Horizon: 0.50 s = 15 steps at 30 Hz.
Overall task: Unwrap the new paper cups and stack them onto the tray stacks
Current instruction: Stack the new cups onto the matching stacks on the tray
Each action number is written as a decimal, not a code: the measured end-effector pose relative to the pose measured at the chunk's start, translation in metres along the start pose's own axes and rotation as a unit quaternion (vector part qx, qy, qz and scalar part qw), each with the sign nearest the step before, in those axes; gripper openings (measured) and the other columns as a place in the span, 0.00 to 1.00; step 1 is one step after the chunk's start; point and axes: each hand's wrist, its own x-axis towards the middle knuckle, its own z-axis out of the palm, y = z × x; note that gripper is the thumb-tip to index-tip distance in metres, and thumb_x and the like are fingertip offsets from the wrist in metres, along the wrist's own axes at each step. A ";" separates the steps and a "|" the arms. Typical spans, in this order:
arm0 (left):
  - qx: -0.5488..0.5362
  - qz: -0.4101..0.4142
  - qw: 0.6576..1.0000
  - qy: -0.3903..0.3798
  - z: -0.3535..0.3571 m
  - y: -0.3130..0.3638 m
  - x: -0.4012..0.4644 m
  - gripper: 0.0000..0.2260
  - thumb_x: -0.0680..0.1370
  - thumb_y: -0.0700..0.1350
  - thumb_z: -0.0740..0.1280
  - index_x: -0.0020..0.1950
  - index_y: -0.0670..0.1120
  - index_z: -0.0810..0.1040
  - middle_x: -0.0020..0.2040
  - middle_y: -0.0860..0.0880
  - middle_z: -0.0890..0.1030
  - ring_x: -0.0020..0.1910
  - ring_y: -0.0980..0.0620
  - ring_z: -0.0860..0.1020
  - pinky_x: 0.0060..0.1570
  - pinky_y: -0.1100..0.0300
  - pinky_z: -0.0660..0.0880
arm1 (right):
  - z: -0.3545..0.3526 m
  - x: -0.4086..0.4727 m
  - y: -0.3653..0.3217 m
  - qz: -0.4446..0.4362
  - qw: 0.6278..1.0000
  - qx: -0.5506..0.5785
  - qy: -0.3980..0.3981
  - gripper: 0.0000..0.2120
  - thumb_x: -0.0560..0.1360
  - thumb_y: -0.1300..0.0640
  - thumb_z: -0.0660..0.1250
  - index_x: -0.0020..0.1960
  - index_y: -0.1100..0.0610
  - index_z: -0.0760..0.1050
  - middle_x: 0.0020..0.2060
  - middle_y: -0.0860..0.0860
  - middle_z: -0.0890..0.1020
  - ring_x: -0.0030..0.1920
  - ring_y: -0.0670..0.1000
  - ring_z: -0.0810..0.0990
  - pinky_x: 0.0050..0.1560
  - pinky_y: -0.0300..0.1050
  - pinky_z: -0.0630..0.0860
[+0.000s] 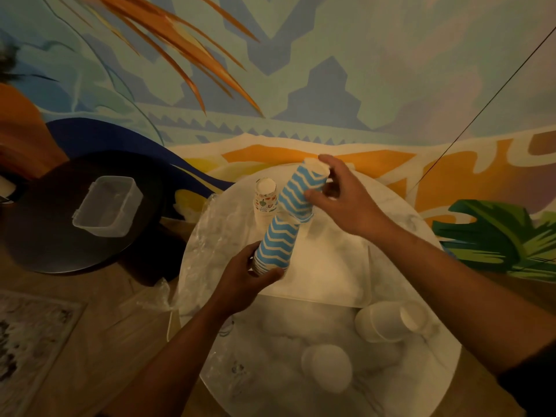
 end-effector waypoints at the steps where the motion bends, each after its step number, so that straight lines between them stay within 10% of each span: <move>1: 0.001 -0.002 1.000 0.008 -0.002 -0.001 0.000 0.23 0.71 0.41 0.79 0.62 0.54 0.77 0.54 0.52 0.85 0.52 0.54 0.85 0.48 0.64 0.80 | -0.003 0.010 0.002 -0.016 1.000 -0.022 0.010 0.32 0.75 0.57 0.75 0.74 0.51 0.65 0.60 0.46 0.79 0.54 0.39 0.80 0.55 0.39 0.78; 15: 0.013 -0.009 1.000 0.021 -0.010 -0.003 -0.008 0.22 0.72 0.41 0.79 0.61 0.55 0.77 0.50 0.59 0.86 0.50 0.57 0.84 0.47 0.67 0.79 | 0.026 0.037 0.091 0.071 0.980 -0.188 -0.018 0.39 0.73 0.53 0.77 0.78 0.54 0.60 0.70 0.54 0.76 0.68 0.54 0.76 0.63 0.47 0.72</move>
